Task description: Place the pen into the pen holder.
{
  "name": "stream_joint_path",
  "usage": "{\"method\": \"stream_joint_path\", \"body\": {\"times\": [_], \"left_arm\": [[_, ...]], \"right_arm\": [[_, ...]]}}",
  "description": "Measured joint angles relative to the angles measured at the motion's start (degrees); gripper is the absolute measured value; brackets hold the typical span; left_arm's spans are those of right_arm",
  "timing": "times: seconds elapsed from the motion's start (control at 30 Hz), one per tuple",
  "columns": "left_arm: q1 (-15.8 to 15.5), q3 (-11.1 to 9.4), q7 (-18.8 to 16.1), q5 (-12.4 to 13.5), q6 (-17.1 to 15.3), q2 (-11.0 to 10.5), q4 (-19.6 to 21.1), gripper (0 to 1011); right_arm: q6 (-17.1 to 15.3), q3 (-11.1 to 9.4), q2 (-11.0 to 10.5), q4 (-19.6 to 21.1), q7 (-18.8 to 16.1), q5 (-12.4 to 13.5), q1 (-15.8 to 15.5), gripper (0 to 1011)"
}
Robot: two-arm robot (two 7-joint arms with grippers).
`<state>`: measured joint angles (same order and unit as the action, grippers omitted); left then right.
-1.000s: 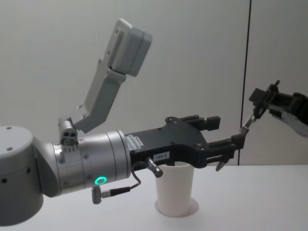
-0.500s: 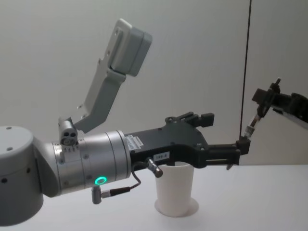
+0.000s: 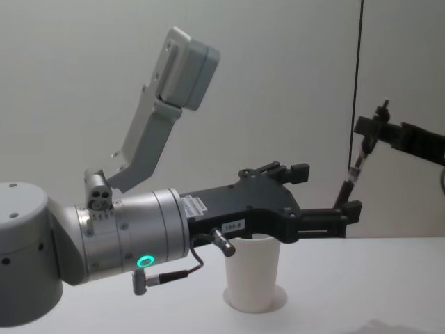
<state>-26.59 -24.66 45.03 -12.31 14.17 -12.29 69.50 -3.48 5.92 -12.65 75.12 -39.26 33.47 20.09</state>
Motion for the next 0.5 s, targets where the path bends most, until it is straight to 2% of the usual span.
{"method": "stream_joint_path", "body": {"times": [0.27, 0.5], "left_arm": [[0.0, 0.0, 0.0, 0.0, 0.0, 0.0, 0.0, 1004], [0.0, 0.0, 0.0, 0.0, 0.0, 0.0, 0.0, 1004]], "right_arm": [[1.8, 1.0, 0.9, -5.3, -2.3, -2.2, 4.9, 147], [4.3, 2.0, 2.2, -13.3, -6.0, -3.8, 10.9, 147]]}}
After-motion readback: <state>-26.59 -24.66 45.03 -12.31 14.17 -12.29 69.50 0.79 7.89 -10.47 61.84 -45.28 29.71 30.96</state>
